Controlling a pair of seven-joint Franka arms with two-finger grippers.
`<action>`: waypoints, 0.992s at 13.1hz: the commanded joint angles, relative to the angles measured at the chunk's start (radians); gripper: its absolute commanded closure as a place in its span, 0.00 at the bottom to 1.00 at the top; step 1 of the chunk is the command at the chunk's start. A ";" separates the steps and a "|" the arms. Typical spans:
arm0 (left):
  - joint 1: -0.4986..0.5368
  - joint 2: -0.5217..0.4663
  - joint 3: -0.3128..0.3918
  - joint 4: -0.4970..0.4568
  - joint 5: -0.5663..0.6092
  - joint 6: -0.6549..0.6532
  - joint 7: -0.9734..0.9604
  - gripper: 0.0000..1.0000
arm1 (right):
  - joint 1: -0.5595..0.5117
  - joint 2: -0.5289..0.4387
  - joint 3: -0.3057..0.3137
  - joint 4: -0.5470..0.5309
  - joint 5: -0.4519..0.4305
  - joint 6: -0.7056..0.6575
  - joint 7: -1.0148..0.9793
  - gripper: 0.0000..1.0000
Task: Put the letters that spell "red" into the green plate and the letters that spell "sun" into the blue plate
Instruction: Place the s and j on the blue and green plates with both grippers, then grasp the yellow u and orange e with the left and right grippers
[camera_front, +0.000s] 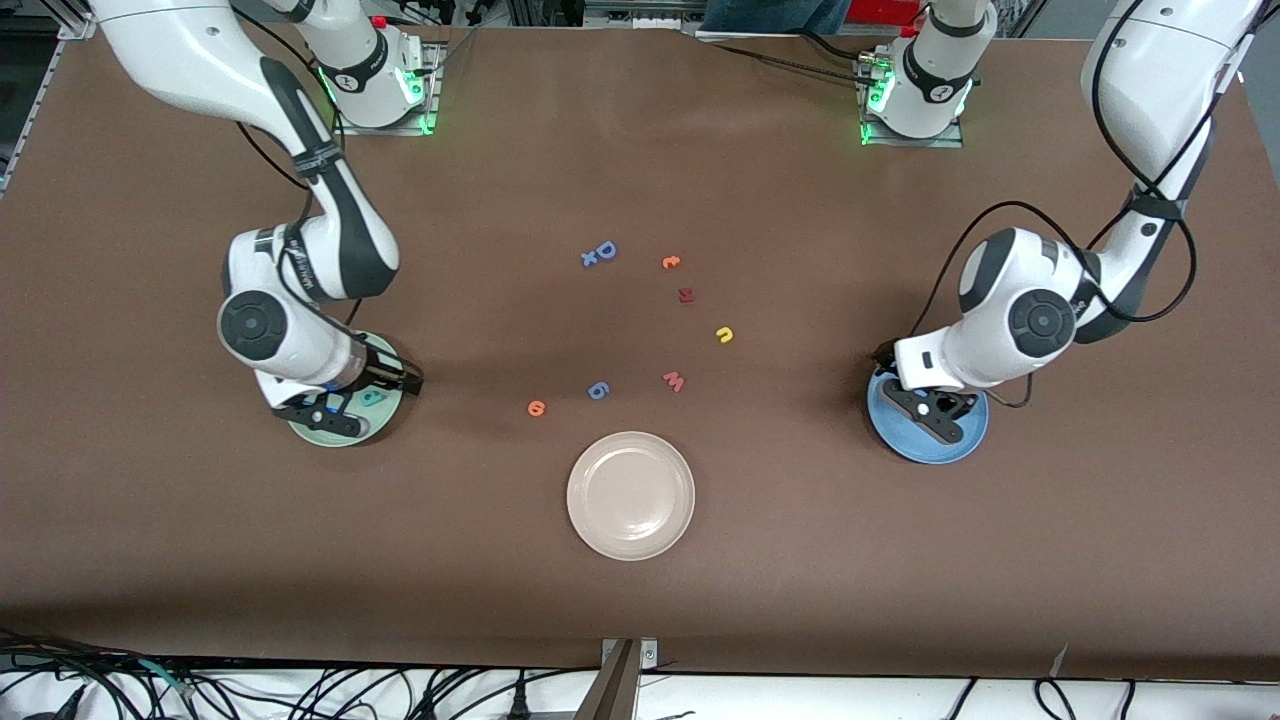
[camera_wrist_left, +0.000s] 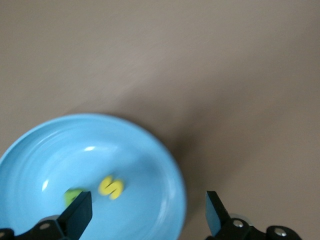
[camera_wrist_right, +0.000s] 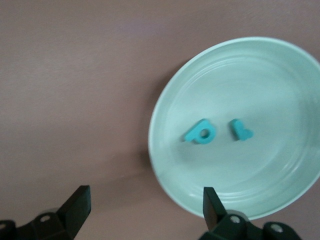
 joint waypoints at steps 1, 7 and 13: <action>0.004 -0.013 -0.063 0.000 -0.023 -0.017 -0.060 0.00 | 0.051 0.011 -0.002 0.042 0.032 0.003 0.086 0.01; -0.167 -0.011 -0.121 -0.024 -0.009 -0.017 -0.413 0.00 | 0.186 0.175 -0.005 0.232 0.086 0.078 0.286 0.01; -0.292 0.035 -0.117 -0.041 -0.003 0.075 -0.599 0.00 | 0.260 0.303 -0.025 0.370 0.083 0.089 0.377 0.01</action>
